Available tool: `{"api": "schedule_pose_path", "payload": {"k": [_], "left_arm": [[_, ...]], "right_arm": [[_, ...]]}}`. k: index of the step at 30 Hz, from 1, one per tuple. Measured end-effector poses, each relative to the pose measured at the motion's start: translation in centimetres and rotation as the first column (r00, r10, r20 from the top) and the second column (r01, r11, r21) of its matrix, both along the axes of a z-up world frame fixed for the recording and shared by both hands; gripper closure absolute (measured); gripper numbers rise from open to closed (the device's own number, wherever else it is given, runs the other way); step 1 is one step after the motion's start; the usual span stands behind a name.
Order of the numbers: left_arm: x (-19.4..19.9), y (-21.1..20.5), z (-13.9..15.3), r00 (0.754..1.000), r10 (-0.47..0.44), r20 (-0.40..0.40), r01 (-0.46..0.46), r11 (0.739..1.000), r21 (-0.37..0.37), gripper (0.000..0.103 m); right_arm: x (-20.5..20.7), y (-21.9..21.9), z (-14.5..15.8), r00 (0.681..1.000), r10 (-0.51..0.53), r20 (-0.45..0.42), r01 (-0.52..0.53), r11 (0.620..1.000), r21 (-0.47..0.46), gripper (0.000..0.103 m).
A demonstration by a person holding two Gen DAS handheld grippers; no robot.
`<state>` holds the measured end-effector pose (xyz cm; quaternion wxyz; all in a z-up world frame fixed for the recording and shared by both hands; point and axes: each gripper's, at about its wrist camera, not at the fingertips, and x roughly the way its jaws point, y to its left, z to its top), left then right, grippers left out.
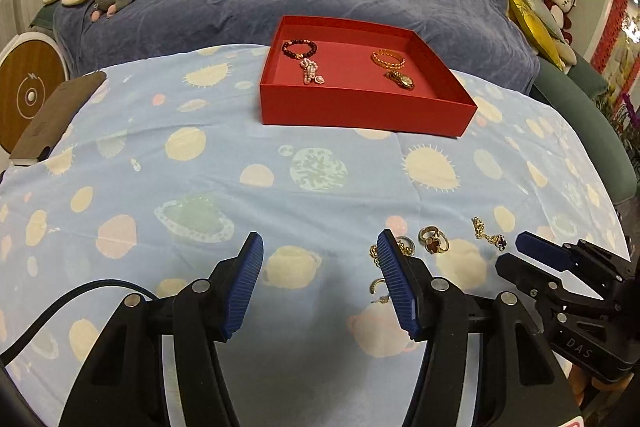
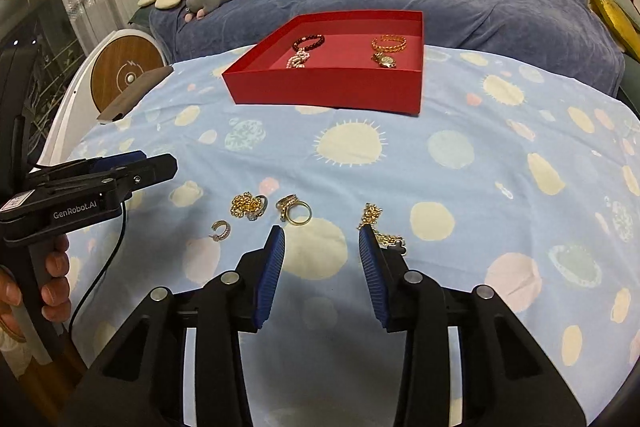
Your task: Organize jewelry
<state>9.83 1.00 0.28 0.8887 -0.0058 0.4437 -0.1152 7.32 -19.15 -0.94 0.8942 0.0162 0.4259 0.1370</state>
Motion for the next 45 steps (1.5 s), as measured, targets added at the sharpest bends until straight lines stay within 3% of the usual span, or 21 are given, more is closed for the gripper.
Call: {"api": "schedule_pose_path", "payload": {"k": [10, 23, 30, 35, 38, 45], "left_arm": [[-0.2, -0.2, -1.6, 0.999, -0.028, -0.047, 0.029, 1.000, 0.009, 0.046], [0.0, -2.9, -2.9, 0.995, -0.095, -0.031, 0.095, 0.995, 0.018, 0.048], [1.4, -4.4, -4.7, 0.995, -0.093, -0.047, 0.095, 0.994, 0.060, 0.069], [1.3, -5.4, -4.8, 0.993, -0.114, -0.017, 0.115, 0.989, 0.088, 0.076], [1.2, -6.0, -4.8, 0.990, -0.138, -0.016, 0.139, 0.987, 0.085, 0.097], [0.9, -5.3, -3.4, 0.990, -0.143, -0.014, 0.143, 0.990, 0.014, 0.101]], "right_arm": [[1.0, 0.9, -0.9, 1.000, 0.010, -0.030, -0.010, 1.000, 0.007, 0.069], [0.8, -0.5, -0.9, 0.999, -0.017, -0.040, 0.017, 1.000, 0.015, 0.069], [0.6, -1.3, -0.5, 0.999, -0.032, -0.033, 0.033, 0.999, 0.018, 0.069], [0.6, -1.9, -0.5, 0.998, -0.046, -0.034, 0.047, 0.999, 0.024, 0.069], [0.6, -2.2, -0.5, 0.998, -0.052, -0.037, 0.053, 0.998, 0.023, 0.069], [0.5, -2.4, -0.5, 0.998, -0.057, -0.035, 0.058, 0.998, 0.022, 0.069]]}}
